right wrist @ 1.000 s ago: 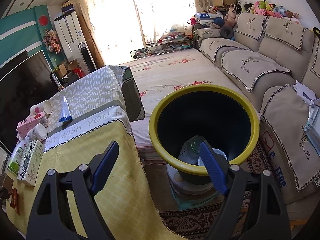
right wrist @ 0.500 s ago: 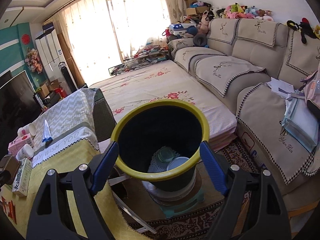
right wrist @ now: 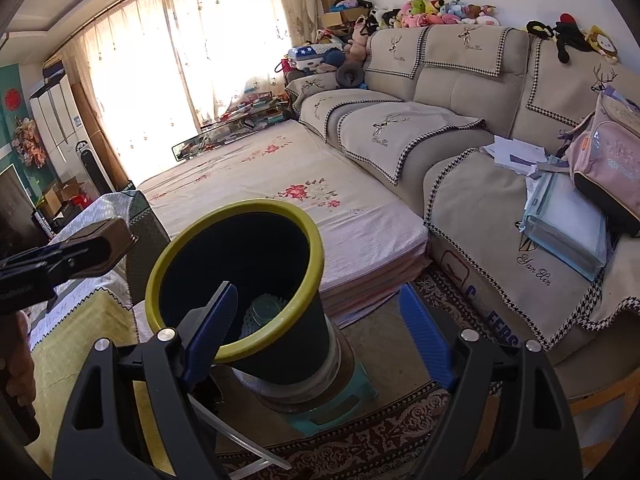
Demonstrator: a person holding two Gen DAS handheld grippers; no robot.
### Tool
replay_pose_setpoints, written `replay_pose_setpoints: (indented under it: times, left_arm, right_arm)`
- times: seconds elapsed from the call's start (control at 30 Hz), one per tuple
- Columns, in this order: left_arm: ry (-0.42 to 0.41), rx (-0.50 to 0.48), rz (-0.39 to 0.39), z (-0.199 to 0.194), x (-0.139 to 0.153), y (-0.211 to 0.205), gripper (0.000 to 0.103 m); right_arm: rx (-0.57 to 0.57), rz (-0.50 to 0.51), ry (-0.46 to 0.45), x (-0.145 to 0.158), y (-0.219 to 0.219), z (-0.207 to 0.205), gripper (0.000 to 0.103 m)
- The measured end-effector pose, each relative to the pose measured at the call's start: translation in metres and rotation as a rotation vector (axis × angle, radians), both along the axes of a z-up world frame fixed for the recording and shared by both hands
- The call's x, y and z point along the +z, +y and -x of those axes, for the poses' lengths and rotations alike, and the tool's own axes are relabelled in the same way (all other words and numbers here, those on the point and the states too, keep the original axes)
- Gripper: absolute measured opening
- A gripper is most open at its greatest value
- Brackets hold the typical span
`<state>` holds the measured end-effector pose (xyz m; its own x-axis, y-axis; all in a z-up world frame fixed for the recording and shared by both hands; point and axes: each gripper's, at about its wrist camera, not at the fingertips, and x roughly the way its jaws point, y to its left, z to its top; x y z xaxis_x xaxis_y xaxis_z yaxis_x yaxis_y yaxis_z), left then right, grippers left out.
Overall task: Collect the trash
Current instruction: 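Return the left tool over the table toward the snack wrapper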
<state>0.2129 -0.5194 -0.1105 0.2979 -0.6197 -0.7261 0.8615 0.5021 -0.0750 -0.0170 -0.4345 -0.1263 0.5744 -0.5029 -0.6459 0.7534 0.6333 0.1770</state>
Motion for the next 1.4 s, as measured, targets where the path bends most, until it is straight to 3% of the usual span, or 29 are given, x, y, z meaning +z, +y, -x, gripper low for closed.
replay_pose_setpoints:
  times: [0.33,0.43,0.57,0.73,1.03,1.4]
  left_arm:
    - [-0.006,-0.016,-0.049,-0.013,-0.036,-0.077,0.072]
    - [-0.002,-0.003,-0.049,-0.012,-0.037,-0.077,0.082]
    - [-0.006,0.016,-0.015,-0.005,-0.020,-0.055,0.088]
    - [-0.029,0.065,0.063,0.012,0.018,0.002,0.092]
    - [-0.092,0.252,0.190,0.045,0.068,0.156,0.098]
    - [-0.220,0.637,0.175,0.084,0.078,0.366,0.098]
  right_arm:
    - [-0.025,-0.013,0.016,-0.007,-0.009,0.010,0.079]
    - [-0.027,-0.011,0.016,-0.006,-0.009,0.010,0.079]
    - [-0.025,-0.008,0.012,-0.003,-0.007,0.010,0.079]
    - [0.003,-0.006,0.006,0.000,0.001,0.007,0.079]
    - [0.115,0.011,0.010,0.009,0.040,-0.019,0.080]
    - [0.433,0.026,0.029,0.011,0.158,-0.092,0.080]
